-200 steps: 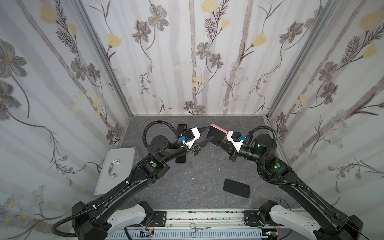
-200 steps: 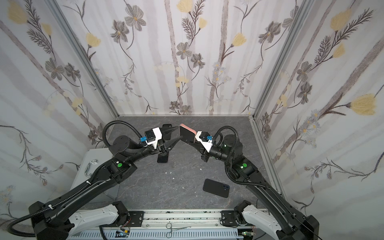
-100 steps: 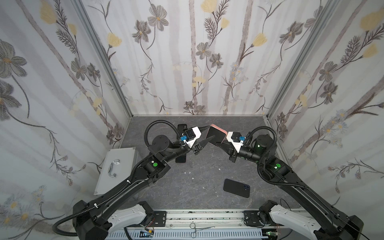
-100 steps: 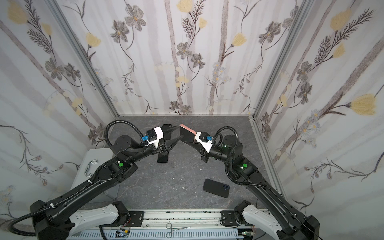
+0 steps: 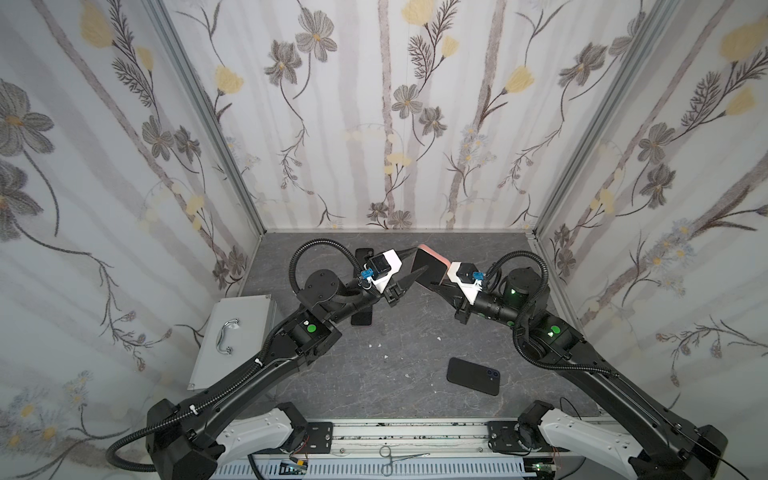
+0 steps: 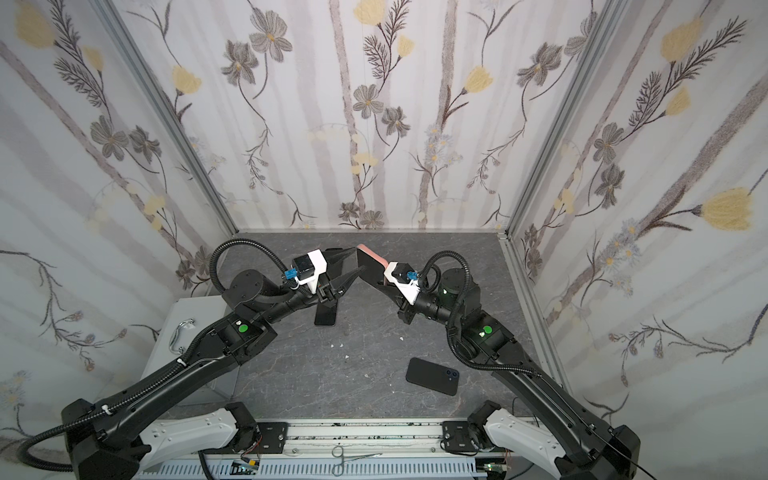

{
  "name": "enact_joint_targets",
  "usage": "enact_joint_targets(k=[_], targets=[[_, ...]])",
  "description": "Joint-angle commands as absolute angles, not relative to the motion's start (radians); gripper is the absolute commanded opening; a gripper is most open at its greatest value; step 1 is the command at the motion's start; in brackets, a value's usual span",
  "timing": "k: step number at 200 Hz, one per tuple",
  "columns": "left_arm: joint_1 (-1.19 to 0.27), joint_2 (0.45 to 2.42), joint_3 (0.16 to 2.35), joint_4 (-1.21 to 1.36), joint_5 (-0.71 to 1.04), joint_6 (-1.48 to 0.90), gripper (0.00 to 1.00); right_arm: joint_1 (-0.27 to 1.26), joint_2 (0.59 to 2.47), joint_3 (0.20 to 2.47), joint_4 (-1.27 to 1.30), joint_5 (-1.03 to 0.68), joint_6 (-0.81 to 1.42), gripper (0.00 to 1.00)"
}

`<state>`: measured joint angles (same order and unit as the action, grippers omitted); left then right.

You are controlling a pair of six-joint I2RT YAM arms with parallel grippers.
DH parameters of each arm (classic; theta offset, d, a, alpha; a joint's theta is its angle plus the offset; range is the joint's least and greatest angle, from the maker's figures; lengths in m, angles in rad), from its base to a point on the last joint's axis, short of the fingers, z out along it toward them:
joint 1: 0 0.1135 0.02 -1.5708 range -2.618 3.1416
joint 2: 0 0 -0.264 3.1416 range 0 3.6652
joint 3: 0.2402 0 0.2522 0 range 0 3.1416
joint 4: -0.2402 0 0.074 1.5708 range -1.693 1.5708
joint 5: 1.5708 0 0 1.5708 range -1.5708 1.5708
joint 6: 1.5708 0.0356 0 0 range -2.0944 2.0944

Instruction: Take the phone out of the phone case

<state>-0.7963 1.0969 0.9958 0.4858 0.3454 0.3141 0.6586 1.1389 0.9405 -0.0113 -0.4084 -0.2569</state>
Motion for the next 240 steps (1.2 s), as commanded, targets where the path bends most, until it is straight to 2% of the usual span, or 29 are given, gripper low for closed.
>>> enact_joint_targets(k=[1,240], targets=[[-0.798,1.1,0.992,0.492,0.372,0.323,0.44,0.675,1.149,0.957,-0.003,-0.47,-0.334,0.0],[-0.797,1.108,0.981,0.487,0.386,0.29,0.47,0.718,1.183,0.996,-0.107,-0.459,-0.453,0.0]])
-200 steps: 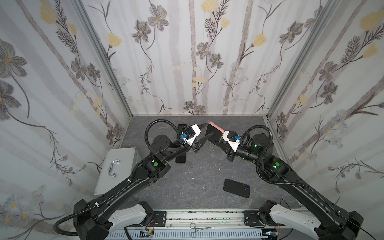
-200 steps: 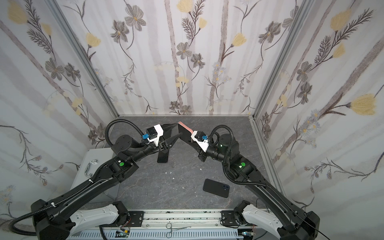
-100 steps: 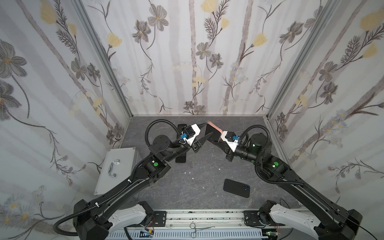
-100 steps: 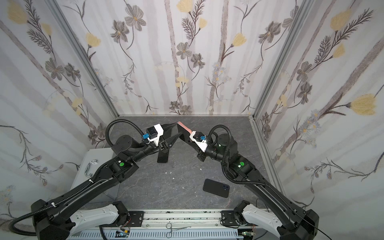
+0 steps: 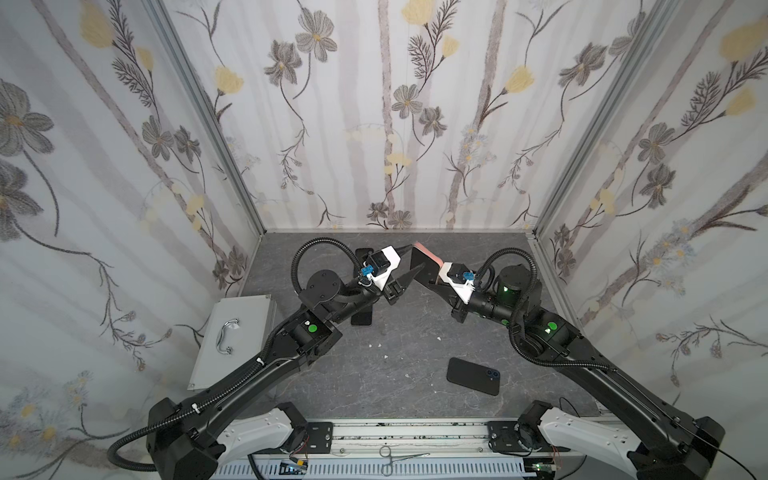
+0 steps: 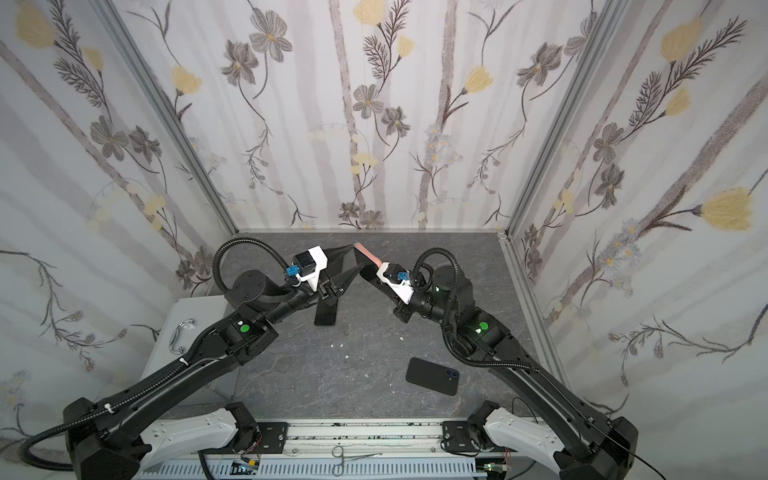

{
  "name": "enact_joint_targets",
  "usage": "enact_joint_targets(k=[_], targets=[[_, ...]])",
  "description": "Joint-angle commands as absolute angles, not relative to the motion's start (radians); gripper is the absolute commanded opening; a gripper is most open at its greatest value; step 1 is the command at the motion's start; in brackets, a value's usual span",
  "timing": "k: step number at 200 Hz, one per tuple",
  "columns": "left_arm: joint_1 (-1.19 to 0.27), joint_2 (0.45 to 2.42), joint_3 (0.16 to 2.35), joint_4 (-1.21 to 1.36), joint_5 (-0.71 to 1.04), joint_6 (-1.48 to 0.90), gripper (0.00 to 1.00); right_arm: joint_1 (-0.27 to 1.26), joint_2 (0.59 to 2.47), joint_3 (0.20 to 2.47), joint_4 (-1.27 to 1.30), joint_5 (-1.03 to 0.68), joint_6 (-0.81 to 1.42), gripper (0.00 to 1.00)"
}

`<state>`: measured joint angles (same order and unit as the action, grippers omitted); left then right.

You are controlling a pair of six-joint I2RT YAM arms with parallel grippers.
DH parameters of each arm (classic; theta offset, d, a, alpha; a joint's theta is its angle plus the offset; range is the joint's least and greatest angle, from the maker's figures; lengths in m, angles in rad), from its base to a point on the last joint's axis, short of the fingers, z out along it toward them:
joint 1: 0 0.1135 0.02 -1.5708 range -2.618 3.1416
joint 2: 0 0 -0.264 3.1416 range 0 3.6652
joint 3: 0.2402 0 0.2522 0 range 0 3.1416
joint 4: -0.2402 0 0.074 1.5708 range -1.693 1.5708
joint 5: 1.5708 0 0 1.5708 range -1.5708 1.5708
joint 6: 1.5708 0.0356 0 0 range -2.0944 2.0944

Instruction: Take the phone out of the phone case

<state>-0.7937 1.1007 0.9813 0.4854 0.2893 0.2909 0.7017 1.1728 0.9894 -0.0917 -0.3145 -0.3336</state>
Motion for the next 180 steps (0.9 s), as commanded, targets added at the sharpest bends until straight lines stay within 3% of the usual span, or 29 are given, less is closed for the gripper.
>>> enact_joint_targets(k=[1,180], targets=[[-0.797,1.108,0.98,0.487,0.386,0.29,0.47,0.718,1.183,0.996,-0.107,-0.459,-0.453,0.0],[-0.761,1.1,0.984,0.457,0.461,0.242,0.53,0.719,1.207,1.037,-0.188,-0.5,-0.51,0.0]])
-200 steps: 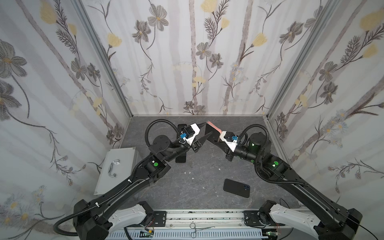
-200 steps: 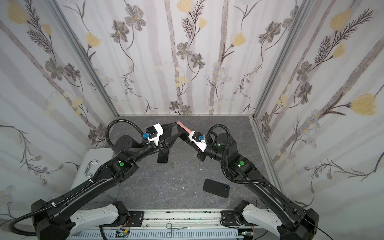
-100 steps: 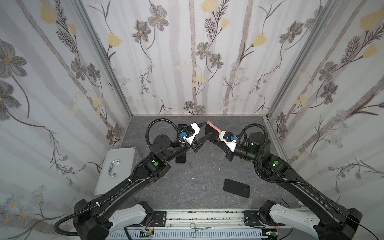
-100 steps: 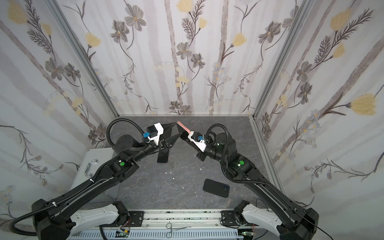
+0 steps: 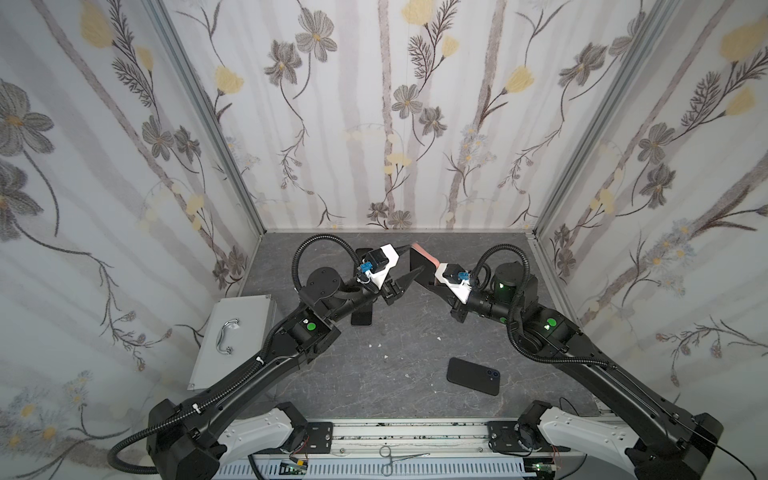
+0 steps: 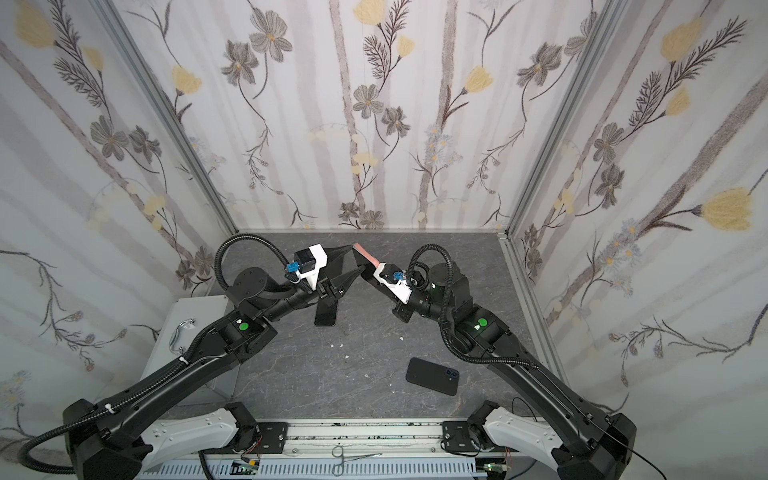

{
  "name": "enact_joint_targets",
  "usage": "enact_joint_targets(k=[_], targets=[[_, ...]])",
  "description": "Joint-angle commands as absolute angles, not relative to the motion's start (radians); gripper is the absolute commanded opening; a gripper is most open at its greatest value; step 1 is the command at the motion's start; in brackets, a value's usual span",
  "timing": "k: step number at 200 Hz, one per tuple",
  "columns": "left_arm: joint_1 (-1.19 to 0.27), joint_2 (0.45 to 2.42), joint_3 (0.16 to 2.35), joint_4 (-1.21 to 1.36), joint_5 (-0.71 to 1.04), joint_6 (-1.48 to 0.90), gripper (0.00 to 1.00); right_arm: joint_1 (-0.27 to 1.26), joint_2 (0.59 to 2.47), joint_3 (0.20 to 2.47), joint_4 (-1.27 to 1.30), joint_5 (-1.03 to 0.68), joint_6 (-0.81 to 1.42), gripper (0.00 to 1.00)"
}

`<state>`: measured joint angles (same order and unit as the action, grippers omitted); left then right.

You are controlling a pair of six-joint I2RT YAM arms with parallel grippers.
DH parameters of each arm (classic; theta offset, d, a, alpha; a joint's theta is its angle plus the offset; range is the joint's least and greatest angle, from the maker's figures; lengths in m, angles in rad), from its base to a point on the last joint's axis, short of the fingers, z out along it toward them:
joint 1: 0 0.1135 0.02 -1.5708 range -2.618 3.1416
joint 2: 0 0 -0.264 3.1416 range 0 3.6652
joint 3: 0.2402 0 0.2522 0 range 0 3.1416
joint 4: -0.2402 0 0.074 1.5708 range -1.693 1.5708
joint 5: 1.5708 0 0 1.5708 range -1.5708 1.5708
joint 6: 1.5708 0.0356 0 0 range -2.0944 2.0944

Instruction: Take the phone out of the phone case

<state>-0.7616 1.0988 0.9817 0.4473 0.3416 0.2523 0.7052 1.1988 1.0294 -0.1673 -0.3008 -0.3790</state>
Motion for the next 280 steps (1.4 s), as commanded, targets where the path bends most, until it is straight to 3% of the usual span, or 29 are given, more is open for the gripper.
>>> enact_joint_targets(k=[1,119,144,181,242,280], targets=[[-0.761,1.1,0.984,0.457,0.461,0.242,0.53,0.718,1.208,1.037,-0.188,-0.5,-0.51,0.0],[-0.746,1.094,0.976,0.457,0.446,0.23,0.5,0.718,1.206,1.045,-0.188,-0.519,-0.527,0.0],[-0.73,1.088,0.968,0.459,0.514,0.204,0.44,0.709,1.191,1.045,-0.162,-0.517,-0.493,0.0],[-0.684,1.085,0.959,0.459,0.693,0.127,0.37,0.646,1.165,1.045,-0.132,-0.643,-0.445,0.0],[-0.653,1.127,0.985,0.461,0.951,0.054,0.35,0.587,1.148,1.045,-0.102,-0.805,-0.412,0.0],[-0.654,1.149,0.988,0.478,1.011,0.024,0.34,0.562,1.14,1.034,-0.055,-0.878,-0.37,0.0]])
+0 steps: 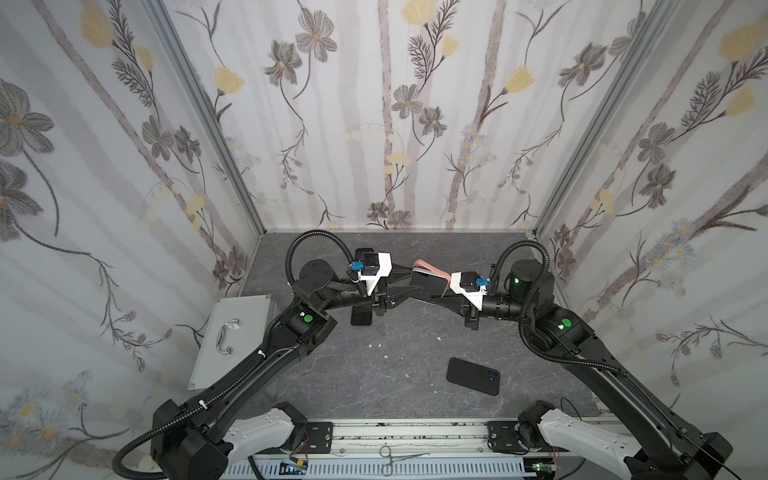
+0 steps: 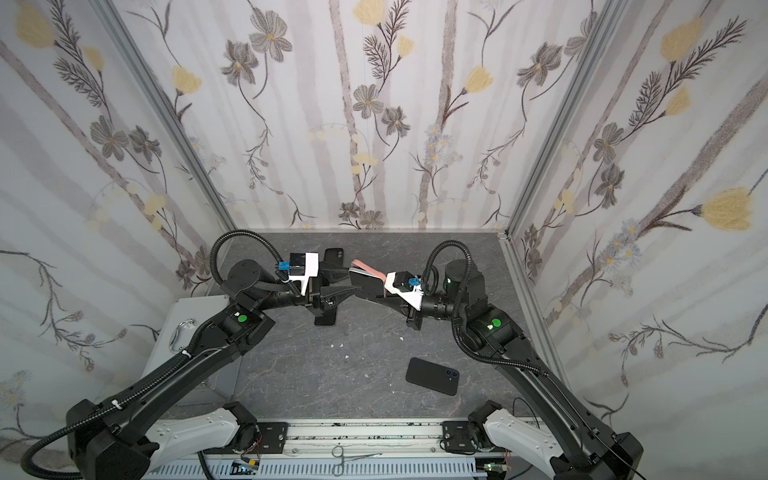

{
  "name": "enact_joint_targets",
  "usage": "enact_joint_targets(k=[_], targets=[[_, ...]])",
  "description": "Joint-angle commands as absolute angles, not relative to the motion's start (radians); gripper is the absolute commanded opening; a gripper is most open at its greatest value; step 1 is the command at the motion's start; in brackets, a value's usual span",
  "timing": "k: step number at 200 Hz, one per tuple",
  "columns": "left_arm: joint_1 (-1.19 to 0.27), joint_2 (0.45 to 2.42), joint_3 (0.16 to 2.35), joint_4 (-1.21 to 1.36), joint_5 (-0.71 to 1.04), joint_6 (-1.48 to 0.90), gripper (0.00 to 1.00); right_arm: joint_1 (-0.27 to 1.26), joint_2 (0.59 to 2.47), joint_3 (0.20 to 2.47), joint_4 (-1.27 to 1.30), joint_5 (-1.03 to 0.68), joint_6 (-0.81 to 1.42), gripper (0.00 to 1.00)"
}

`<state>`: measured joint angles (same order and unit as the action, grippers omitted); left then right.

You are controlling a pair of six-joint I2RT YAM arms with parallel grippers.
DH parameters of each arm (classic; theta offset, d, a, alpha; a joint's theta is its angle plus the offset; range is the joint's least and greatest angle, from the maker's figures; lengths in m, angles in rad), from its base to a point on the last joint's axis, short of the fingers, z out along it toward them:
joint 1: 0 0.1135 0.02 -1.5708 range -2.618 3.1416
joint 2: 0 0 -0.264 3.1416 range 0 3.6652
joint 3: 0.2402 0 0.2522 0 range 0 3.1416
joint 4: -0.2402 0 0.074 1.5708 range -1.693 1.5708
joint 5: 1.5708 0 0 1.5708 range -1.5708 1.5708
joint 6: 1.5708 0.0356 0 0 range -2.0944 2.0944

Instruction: Take the phone out of the phone case

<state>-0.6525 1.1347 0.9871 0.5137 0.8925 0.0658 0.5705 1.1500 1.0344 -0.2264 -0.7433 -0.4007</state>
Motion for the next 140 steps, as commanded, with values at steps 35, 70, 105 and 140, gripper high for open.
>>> enact_joint_targets(k=[35,70,105,140], targets=[[-0.657,1.155,0.97,0.499,1.013,0.004,0.34,0.545,1.126,0.998,0.069,-0.938,-0.274,0.0],[-0.668,1.166,0.957,0.514,1.013,-0.011,0.31,0.542,1.13,0.985,0.144,-0.963,-0.218,0.0],[-0.674,1.168,0.945,0.524,1.013,-0.014,0.27,0.542,1.144,0.981,0.203,-0.972,-0.177,0.0],[-0.678,1.168,0.943,0.537,1.014,-0.031,0.19,0.54,1.141,0.953,0.276,-0.964,-0.13,0.0]])
